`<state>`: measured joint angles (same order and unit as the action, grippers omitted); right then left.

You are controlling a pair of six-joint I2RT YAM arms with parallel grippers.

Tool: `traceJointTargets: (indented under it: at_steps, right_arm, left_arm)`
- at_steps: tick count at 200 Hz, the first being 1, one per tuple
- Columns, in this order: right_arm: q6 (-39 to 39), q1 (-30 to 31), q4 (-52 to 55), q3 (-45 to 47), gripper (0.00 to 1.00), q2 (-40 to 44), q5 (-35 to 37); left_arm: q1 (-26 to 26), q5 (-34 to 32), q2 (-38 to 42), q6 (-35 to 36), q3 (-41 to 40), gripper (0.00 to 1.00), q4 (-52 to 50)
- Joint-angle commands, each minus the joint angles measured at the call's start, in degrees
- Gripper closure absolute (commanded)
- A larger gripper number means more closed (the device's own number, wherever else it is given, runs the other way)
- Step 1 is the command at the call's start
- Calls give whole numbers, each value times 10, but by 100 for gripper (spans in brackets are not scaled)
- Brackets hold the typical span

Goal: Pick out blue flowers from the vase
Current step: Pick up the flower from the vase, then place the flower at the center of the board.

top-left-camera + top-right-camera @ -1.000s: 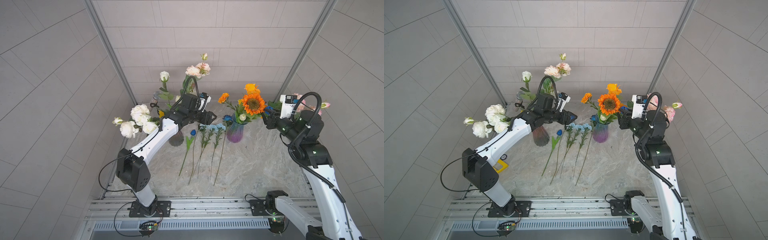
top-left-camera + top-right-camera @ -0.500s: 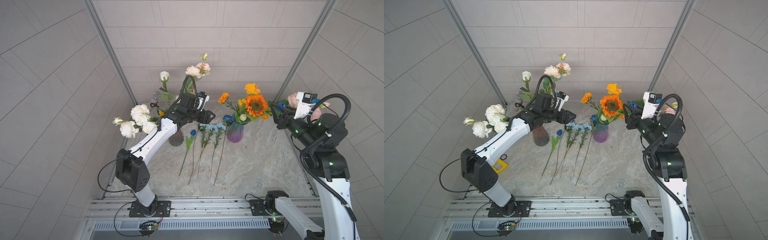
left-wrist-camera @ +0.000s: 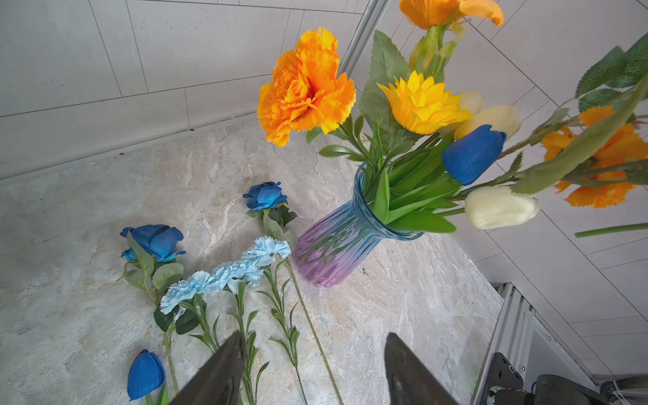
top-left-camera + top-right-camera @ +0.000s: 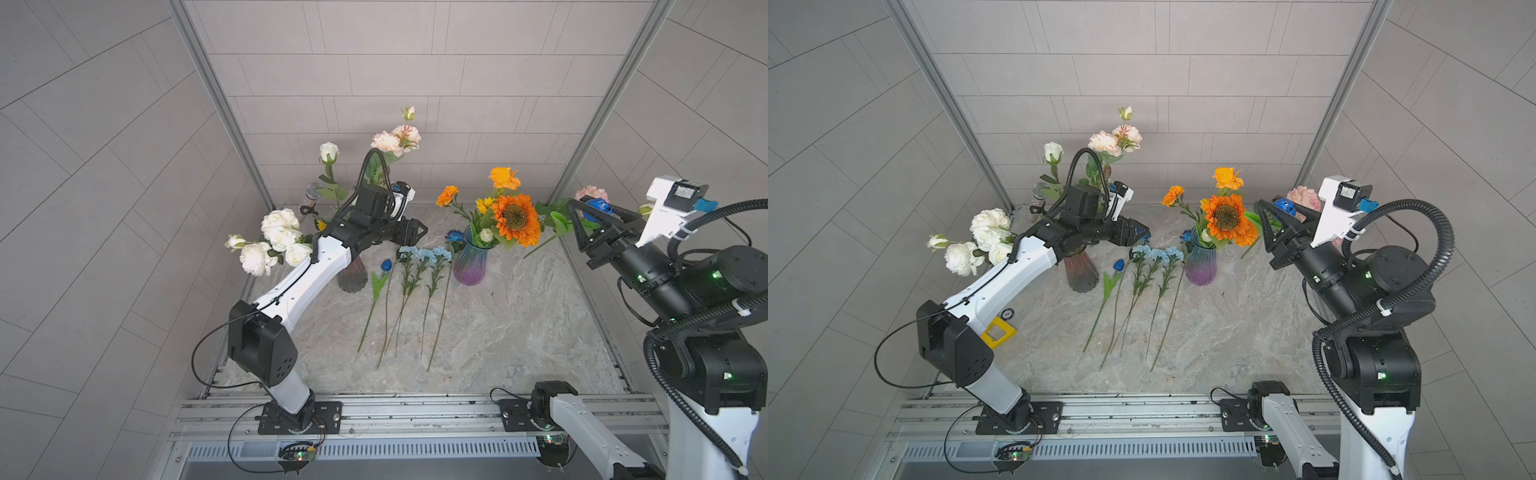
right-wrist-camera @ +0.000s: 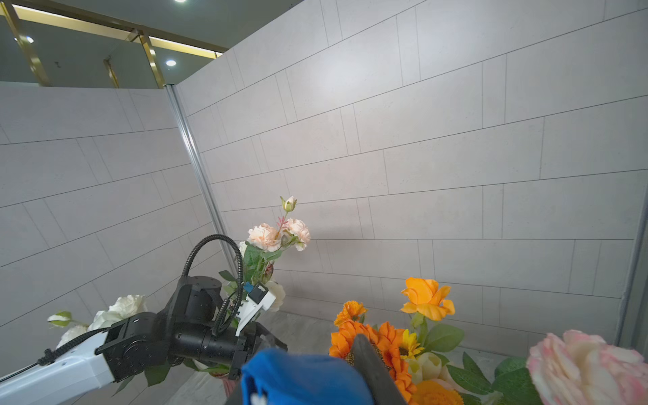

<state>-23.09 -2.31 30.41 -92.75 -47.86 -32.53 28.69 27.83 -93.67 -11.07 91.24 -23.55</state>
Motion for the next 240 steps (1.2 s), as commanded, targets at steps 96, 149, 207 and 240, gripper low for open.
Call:
traceJointTargets:
  at_steps: [96,149,207,240]
  right_arm:
    - [-140,-1,-76,168,61,75,-228]
    - [-174,39,-140,233,61,78,-244]
    - [-81,269,-131,308,61,-3,-97]
    - [-162,279,-308,388,61,-52,-88]
  left_arm:
    - [-31,-39,111,-1,-61,33,-12]
    - [-31,-41,131,-10,-65,33,-10]
    - [-31,-44,136,-11,-51,33,-16]
    - [-31,-52,143,-4,-55,33,-25]
